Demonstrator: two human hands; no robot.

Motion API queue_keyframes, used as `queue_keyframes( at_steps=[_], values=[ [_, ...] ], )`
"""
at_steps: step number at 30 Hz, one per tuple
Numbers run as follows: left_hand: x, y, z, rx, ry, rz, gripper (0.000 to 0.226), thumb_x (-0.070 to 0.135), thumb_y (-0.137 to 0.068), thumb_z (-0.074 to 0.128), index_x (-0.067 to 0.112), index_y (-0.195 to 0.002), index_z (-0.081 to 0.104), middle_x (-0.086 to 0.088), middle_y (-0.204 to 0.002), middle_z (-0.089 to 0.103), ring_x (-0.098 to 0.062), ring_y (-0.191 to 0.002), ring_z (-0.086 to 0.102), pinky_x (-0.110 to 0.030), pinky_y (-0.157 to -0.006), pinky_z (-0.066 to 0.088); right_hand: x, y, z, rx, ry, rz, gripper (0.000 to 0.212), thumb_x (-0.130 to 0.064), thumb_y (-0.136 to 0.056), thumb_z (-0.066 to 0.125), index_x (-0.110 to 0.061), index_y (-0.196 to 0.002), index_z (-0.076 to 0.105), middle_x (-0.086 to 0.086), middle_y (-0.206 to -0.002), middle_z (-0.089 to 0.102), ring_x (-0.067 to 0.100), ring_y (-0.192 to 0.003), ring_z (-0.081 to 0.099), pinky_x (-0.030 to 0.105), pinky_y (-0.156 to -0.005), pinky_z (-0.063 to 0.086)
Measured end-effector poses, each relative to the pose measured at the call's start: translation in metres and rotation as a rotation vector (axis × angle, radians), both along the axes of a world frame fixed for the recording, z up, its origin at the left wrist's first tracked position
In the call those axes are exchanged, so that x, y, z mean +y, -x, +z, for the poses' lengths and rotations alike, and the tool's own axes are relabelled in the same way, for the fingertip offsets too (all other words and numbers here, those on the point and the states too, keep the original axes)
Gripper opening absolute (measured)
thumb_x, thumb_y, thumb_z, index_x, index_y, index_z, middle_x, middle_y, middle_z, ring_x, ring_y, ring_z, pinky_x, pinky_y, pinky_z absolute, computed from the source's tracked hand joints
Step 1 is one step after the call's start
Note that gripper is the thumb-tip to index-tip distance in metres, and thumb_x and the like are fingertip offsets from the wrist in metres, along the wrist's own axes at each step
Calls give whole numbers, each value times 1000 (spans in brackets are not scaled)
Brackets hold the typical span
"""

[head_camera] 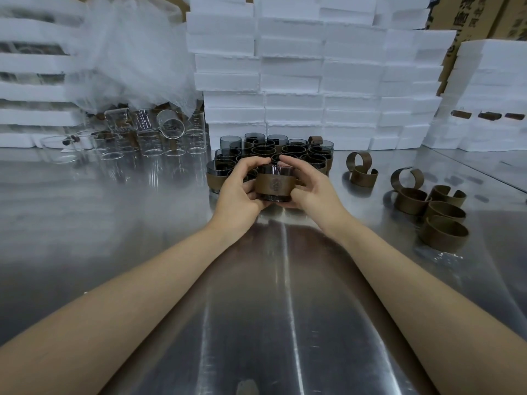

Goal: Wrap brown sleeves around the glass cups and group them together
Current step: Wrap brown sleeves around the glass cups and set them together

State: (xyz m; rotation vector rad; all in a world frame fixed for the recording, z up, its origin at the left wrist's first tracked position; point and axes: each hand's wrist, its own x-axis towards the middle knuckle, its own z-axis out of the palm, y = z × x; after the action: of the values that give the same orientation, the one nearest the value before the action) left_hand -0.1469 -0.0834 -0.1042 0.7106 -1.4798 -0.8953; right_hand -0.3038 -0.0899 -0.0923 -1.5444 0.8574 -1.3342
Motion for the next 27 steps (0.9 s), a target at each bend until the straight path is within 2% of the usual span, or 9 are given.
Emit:
queue_keyframes(
  at_steps=[2,3,6,11,14,17,19,23,27],
  values=[
    [-1,-2,-1,-4,4,5,71,-32,-71,59,22,-116,53,9,-127,55,-11,-106,65,-20,-80,55,-1,5,-2,136,76,-37,74,23,-79,44,-29,-131,51,-13,-121,59,10,-96,69,26,-73,57],
    [-2,-3,-1,-9,5,7,70,-31,-71,60,20,-117,53,8,-128,54,-12,-107,65,-22,-81,55,-2,7,-2,207,97,-55,75,21,-78,48,-30,-133,50,-13,-121,61,6,-95,69,21,-67,54],
    [-4,-4,-2,-49,-2,13,70,-32,-71,57,16,-121,52,6,-129,54,-16,-109,65,-30,-86,57,-3,12,-3,357,139,-106,72,17,-76,53,-24,-134,53,-1,-117,66,1,-85,69,17,-60,49],
    [-3,-3,-1,-100,-20,11,72,-32,-71,56,20,-120,51,18,-120,55,-11,-103,67,-29,-83,58,-3,18,-3,459,208,-137,63,16,-77,57,-18,-130,56,6,-106,70,16,-81,72,24,-65,56],
    [-2,-5,-1,-137,-9,19,71,-29,-72,61,26,-116,52,24,-115,57,-10,-101,68,-32,-86,58,-3,19,-3,486,223,-140,60,16,-78,58,-20,-127,57,8,-106,71,28,-88,71,40,-74,59],
    [-2,-6,-1,-172,-7,24,70,-26,-72,64,28,-114,52,33,-107,59,-11,-99,69,-34,-87,58,-3,20,-4,488,232,-138,60,16,-79,59,-25,-122,57,7,-109,69,16,-91,72,46,-78,58],
    [-2,-6,-1,-175,-8,29,69,-26,-72,64,27,-115,52,32,-106,59,-11,-99,69,-32,-86,58,-4,21,-5,491,237,-136,59,16,-79,60,-25,-121,57,6,-110,69,13,-92,72,48,-79,58],
    [-2,-6,0,-162,2,31,69,-26,-72,64,23,-118,51,22,-115,57,-10,-103,67,-32,-90,56,-8,20,-7,504,253,-162,63,13,-78,59,-35,-119,54,3,-109,69,11,-90,71,38,-77,59],
    [-2,-5,-1,-169,-19,5,69,-28,-73,58,23,-118,48,18,-119,54,-17,-105,67,-39,-88,56,-12,20,-12,511,275,-173,65,14,-77,58,-31,-125,53,0,-114,65,3,-93,69,20,-77,56]
  ],
)
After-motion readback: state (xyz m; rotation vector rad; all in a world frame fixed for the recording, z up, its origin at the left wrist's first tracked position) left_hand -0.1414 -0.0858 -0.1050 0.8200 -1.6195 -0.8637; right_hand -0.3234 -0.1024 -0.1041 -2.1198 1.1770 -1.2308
